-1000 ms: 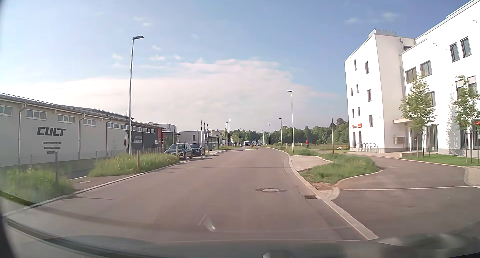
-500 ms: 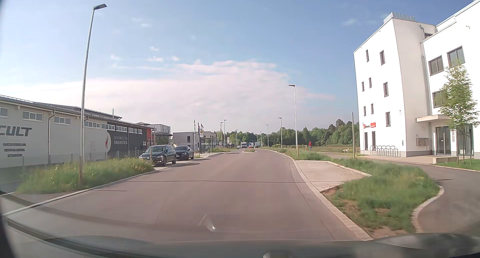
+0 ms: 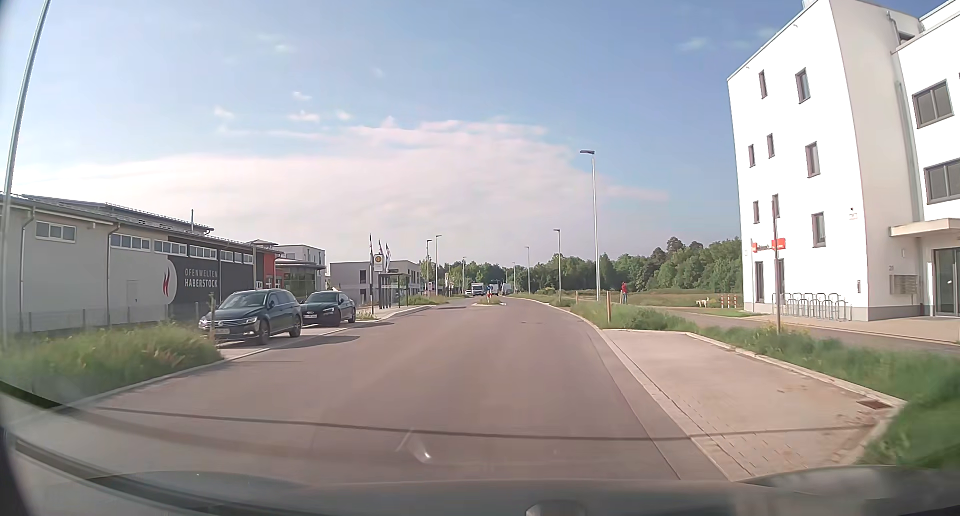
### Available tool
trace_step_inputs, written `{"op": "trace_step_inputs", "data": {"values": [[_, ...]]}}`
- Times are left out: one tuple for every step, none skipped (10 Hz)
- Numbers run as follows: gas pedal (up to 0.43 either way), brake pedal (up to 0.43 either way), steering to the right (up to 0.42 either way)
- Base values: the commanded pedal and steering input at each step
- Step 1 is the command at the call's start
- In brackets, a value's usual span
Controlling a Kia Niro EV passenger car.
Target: Follow the waypoints while adhering to traffic rules and regulations
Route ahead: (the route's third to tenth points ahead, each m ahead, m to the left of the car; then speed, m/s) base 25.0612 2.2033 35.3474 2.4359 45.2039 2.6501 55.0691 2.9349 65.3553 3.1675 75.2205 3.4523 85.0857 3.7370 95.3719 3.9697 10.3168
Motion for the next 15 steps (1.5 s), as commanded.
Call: {"op": "trace_step_inputs", "data": {"values": [[0.02,0.0,0.012],[0.039,0.0,0.012],[0.059,0.0,0.012],[0.059,0.0,0.012],[0.059,0.0,0.012],[0.047,0.0,0.012],[0.047,0.0,0.011],[0.047,0.0,0.01],[0.047,0.0,0.01],[0.047,0.0,0.01],[0.047,0.0,0.009],[0.047,0.0,0.009],[0.059,0.0,0.008],[0.059,0.0,0.006],[0.059,0.0,0.004]]}}
